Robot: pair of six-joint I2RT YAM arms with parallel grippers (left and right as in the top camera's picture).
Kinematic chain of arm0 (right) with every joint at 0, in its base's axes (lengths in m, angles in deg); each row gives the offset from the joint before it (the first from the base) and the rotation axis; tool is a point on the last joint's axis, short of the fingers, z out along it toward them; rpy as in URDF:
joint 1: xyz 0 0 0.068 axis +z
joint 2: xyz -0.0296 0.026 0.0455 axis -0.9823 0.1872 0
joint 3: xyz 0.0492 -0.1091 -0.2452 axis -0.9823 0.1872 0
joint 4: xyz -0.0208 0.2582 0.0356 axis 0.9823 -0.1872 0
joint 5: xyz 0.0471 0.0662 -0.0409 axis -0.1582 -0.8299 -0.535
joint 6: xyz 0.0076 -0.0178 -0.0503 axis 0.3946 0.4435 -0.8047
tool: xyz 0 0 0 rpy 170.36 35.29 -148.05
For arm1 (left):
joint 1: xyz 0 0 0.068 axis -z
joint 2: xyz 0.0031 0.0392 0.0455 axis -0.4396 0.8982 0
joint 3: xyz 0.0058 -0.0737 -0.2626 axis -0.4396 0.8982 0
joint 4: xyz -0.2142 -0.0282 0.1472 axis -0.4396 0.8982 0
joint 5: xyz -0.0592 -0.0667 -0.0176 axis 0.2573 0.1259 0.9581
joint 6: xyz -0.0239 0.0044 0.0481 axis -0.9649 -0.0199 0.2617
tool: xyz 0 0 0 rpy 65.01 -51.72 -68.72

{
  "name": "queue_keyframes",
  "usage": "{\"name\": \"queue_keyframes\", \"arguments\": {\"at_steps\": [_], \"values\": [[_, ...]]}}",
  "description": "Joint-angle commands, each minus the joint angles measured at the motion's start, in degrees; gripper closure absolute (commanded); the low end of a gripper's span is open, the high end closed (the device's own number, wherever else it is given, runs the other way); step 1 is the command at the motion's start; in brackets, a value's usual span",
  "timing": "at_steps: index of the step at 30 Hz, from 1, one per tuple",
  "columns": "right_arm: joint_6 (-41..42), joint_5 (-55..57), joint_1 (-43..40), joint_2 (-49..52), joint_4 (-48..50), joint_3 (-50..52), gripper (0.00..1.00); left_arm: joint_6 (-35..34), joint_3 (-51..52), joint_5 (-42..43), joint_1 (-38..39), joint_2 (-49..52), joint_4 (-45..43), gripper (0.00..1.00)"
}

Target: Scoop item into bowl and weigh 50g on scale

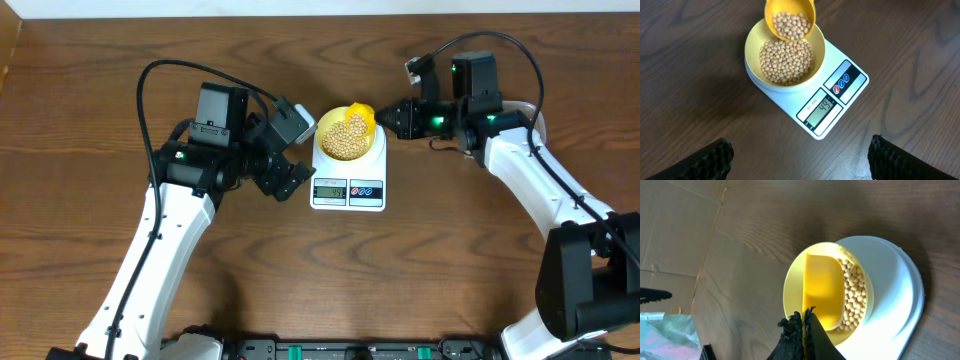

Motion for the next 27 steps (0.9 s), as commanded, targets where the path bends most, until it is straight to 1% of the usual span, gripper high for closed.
{"name": "queue_keyframes", "arguments": {"at_steps": [1,3,5,16,20,23,27], "values": [[-1.25,1.07,-0.72,-0.15,2.91,-0.33,0.99,0.57,0.98,-0.35,-0.28,-0.39,-0.17,0.12],[0.48,-0.07,-0.85,-0.15,3.98,-0.33,0.99,0.57,0.98,-0.35,-0.28,-0.39,-0.17,0.12],[0.37,-1.33,-0.83,-0.15,3.08,-0.33,0.99,0.57,0.98,-0.35,-0.28,-0.39,-0.17,0.12],[0.44,0.72,-0.79,-0.15,3.69,-0.33,0.99,0.57,0.98,-0.35,-0.28,-0.39,-0.20,0.12],[1.92,-1.25,-0.94,-0.15,3.10,-0.33,0.99,0.57,0.98,-0.35,-0.28,-0.39,-0.20,0.12],[1.92,1.18,-0.90,-0.15,4.07,-0.33,0.99,0.59,0.98,-0.35,-0.28,-0.39,-0.20,0.12],[3.17,-1.14,-0.66,-0.15,3.23,-0.33,0.99,0.57,0.98,-0.35,-0.28,-0.39,-0.17,0.12]]}}
